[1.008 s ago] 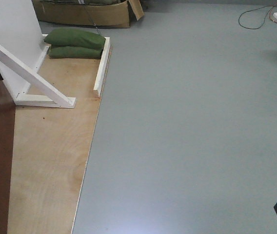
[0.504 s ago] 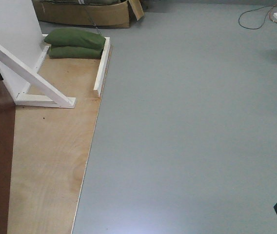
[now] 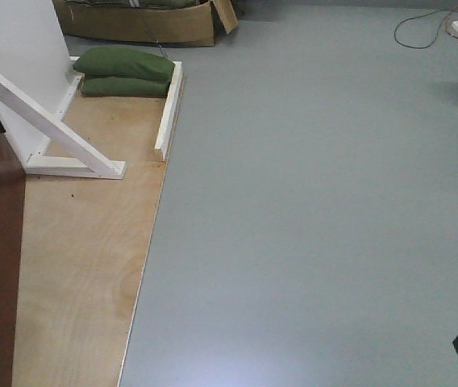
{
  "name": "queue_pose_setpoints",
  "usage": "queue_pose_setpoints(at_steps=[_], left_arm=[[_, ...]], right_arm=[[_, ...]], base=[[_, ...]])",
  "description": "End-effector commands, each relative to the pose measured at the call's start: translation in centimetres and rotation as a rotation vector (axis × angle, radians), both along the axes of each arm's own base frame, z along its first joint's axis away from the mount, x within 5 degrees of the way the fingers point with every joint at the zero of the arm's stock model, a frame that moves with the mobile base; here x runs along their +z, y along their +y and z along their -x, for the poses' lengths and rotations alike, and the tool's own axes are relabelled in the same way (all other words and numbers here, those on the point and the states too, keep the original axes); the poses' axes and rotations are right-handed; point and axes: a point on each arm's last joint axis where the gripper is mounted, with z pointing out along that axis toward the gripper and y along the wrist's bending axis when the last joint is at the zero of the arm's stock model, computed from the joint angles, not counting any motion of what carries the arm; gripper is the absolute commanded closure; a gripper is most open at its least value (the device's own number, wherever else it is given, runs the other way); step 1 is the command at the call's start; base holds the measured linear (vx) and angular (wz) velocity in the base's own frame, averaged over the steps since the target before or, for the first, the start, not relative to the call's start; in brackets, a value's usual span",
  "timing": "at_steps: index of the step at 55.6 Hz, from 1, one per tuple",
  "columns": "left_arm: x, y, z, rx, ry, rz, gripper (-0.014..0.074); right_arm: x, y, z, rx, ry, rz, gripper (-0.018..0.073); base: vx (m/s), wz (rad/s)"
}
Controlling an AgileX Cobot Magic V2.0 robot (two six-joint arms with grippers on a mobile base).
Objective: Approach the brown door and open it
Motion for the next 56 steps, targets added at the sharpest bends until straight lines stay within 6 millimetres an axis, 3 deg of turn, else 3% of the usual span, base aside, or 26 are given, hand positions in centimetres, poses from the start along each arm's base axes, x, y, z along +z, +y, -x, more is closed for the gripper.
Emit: queue_pose_setpoints(at_steps=[1, 9, 10, 14, 23, 33, 48, 56], left_arm=[[1.7, 0.7, -0.1, 0.063, -0.062, 0.001, 0.0603], [3.9, 2.2, -2.4, 0.057, -0.058, -0.012, 0.0603], [5.5, 3.9, -4.9, 0.054, -0.065, -0.013, 0.0603], [6.2, 4.8, -5.8, 0.058, -0.077, -0.013, 0.0603], [6.5, 7.0, -7.6, 0.029, -0.139, 0.079, 0.0603], [4.9, 8.9, -10.9, -0.164, -0.115, 0.190, 0.0603], [4.2, 7.9, -14.5, -0.523, 0.008, 0.198, 0.0603], [4.1, 6.4, -15.9, -0.732, 0.077, 0.179, 0.0603]], right_arm=[[0.6, 0.0, 0.0, -0.002, -0.088, 0.009, 0.0559], [0.6, 0.0, 0.0, -0.002, -0.088, 0.009, 0.0559], [0.6, 0.0, 0.0, -0.002, -0.088, 0.009, 0.0559], [0.6, 0.0, 0.0, -0.002, -0.088, 0.009, 0.0559], [0.6, 0.0, 0.0, -0.002, -0.088, 0.009, 0.0559], [0.6, 0.0, 0.0, -0.002, -0.088, 0.009, 0.0559], [0.6, 0.0, 0.0, -0.002, -0.088, 0.009, 0.0559], [0.6, 0.0, 0.0, -0.002, -0.088, 0.009, 0.0559]], base=[[0.00, 0.00], [0.00, 0.00], [0.00, 0.00], [0.00, 0.00], [0.00, 0.00], [0.00, 0.00], [0.00, 0.00], [0.00, 0.01]])
